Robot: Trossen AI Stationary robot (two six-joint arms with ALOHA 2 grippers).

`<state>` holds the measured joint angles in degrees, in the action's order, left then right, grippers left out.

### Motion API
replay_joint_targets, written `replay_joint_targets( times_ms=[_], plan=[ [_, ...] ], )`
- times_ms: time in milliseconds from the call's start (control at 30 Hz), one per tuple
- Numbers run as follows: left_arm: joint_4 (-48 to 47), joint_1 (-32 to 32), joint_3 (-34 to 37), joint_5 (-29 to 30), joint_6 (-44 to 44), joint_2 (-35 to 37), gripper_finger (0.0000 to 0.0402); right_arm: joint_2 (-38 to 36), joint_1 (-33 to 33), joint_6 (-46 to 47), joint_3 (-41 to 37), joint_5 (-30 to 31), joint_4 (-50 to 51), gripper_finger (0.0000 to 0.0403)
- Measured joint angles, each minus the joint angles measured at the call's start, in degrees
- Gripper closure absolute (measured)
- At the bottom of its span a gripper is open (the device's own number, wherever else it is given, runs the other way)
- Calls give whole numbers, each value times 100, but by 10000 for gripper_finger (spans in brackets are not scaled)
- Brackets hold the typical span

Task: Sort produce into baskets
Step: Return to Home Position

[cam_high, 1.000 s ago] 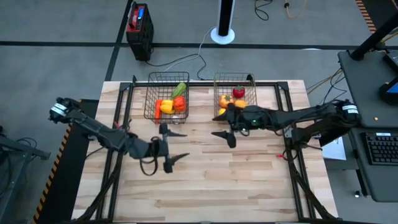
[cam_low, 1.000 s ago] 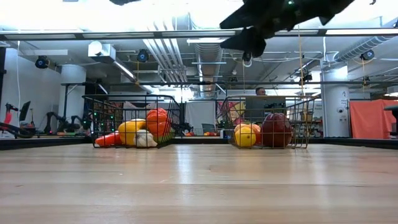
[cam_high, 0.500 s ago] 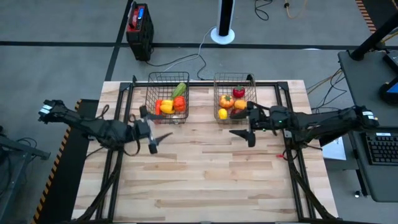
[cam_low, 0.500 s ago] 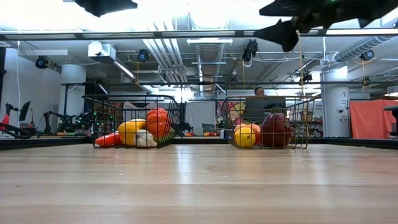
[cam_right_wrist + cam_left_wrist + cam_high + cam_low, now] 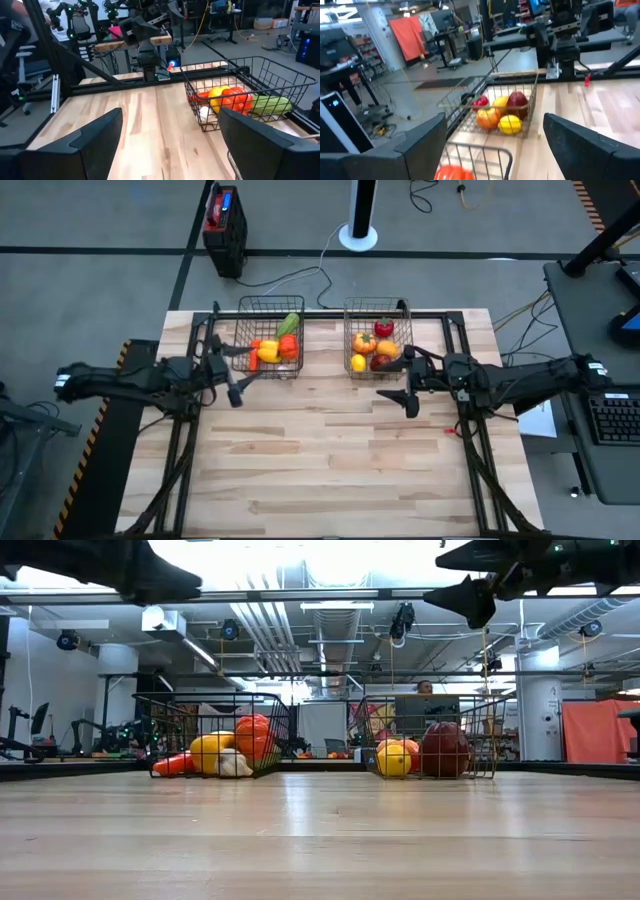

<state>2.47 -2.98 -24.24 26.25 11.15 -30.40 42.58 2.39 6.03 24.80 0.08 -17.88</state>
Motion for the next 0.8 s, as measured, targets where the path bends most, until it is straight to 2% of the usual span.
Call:
replay_joint_targets(
  times_ms=[167, 367, 567, 800],
  plan=[
    [-718, -1, 4, -1, -217, 691, 90, -288, 2, -115, -157, 0, 17, 78],
    [-694, -1, 485, -22, -308, 1395, 90, -898, 2, -143, -387, 0, -23, 82],
    [-191, -1, 1225, -25, -368, 1948, 90, -1554, 2, 81, -1020, 55, -132, 80],
    [-104, -1, 1770, -22, -578, 2617, 90, -2488, 4, 295, -1715, 153, -388, 81]
  ],
)
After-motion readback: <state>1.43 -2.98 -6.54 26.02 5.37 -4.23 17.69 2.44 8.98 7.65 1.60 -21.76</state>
